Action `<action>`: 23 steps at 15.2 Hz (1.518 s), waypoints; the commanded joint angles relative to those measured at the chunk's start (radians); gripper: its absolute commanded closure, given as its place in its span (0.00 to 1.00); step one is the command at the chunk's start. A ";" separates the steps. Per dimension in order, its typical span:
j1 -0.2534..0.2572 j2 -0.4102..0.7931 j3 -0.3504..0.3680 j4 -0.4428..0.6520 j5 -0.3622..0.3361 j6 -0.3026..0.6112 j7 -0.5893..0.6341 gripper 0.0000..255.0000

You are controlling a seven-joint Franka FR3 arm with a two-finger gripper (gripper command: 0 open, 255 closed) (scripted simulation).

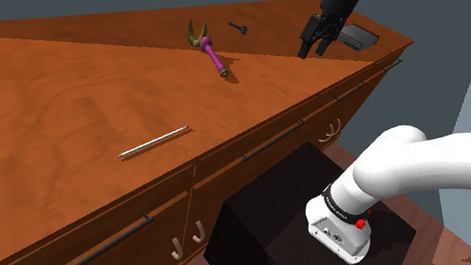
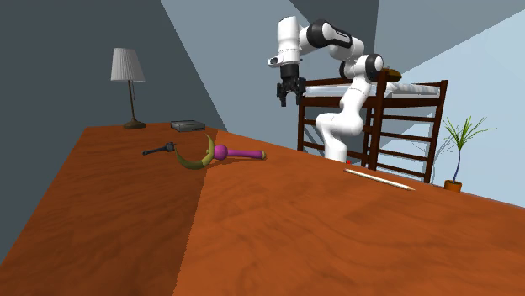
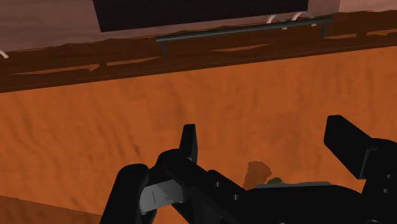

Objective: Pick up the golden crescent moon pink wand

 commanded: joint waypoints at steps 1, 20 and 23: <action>0.000 0.000 0.000 0.000 0.000 0.000 0.000 0.00; 0.066 0.638 0.018 0.327 0.078 0.429 -0.055 0.00; 0.072 0.745 0.022 0.423 0.090 0.458 -0.063 0.00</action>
